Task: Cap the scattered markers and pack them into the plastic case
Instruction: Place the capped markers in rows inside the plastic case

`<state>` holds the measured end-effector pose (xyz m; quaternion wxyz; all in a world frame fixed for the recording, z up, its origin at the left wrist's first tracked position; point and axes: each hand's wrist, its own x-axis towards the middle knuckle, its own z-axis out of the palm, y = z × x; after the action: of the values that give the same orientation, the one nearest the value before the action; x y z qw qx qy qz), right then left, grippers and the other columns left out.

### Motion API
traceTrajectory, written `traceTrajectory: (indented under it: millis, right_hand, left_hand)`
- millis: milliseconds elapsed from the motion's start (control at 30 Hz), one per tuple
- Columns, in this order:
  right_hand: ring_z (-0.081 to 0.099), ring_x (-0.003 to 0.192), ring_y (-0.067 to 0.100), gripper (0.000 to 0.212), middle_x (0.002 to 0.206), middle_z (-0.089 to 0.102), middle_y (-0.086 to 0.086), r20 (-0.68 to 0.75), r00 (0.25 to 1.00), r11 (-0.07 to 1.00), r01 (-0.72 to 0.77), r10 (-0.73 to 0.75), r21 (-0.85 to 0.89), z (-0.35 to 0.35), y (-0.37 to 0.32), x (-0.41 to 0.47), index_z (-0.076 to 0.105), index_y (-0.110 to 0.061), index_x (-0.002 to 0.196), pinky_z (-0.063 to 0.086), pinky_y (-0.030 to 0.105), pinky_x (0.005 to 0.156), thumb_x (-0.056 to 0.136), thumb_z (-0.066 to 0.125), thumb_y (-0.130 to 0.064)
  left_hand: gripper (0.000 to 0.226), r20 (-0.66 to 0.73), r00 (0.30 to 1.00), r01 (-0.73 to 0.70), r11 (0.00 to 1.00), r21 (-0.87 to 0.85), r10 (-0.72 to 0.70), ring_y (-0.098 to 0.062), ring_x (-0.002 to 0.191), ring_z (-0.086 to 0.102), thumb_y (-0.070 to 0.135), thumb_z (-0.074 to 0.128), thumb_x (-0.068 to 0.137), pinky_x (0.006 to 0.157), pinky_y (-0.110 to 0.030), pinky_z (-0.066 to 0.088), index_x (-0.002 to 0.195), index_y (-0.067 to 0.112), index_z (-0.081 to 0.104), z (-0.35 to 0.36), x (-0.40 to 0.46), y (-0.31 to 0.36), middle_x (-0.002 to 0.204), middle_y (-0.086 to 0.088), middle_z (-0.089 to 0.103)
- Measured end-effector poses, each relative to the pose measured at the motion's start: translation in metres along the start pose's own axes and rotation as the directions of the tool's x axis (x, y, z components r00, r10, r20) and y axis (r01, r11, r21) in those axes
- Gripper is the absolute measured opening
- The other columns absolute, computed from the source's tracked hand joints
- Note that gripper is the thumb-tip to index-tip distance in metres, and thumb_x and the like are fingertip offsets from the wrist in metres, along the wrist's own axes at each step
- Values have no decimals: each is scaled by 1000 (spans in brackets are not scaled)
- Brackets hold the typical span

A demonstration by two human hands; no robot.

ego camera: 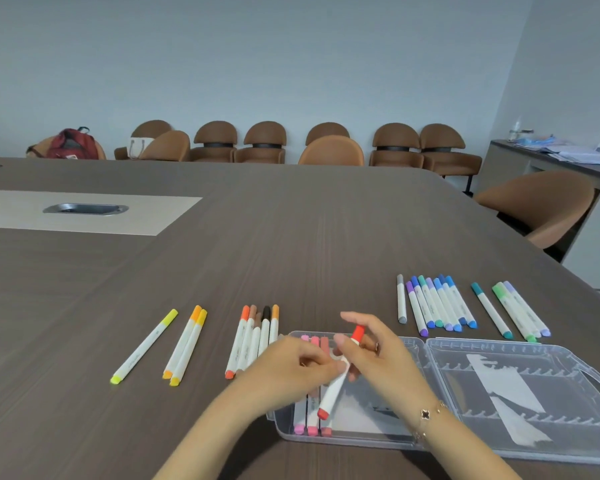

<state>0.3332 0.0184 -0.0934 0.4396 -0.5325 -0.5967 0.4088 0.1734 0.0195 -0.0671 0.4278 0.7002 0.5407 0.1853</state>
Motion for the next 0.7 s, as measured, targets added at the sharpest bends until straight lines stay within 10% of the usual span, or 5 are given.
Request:
traceTrajectory:
  millis: [133, 267, 700]
  right_hand:
    - [58, 68, 9, 59, 75, 58, 3, 51, 997, 971, -48, 62, -236, -6, 9, 9, 24, -43, 129, 50, 14, 61, 86, 65, -34]
    - [63, 72, 7, 54, 89, 64, -5, 54, 997, 964, -39, 55, -263, 5, 9, 15, 40, -30, 123, 50, 14, 63, 79, 70, -40]
    - [43, 111, 0, 52, 123, 41, -16, 149, 986, 743, 156, -77, -651, 3, 10, 2, 40, -36, 131, 41, 13, 89, 86, 49, -58]
  left_hand:
    - [15, -333, 943, 34, 995, 98, 0, -1, 68, 59, 27, 62, 88, 52, -10, 42, 81, 21, 74, -39, 2, -22, 72, 9, 66]
    - [9, -649, 755, 192, 977, 87, -90, -2, 69, 59, 21, 63, 85, 59, -12, 38, 82, 23, 72, -78, 3, -56, 78, 9, 68]
    - [13, -596, 791, 308, 932, 192, -139, -6, 60, 52, 29, 64, 86, 52, -18, 37, 79, 19, 62, -63, 25, -78, 69, 2, 61]
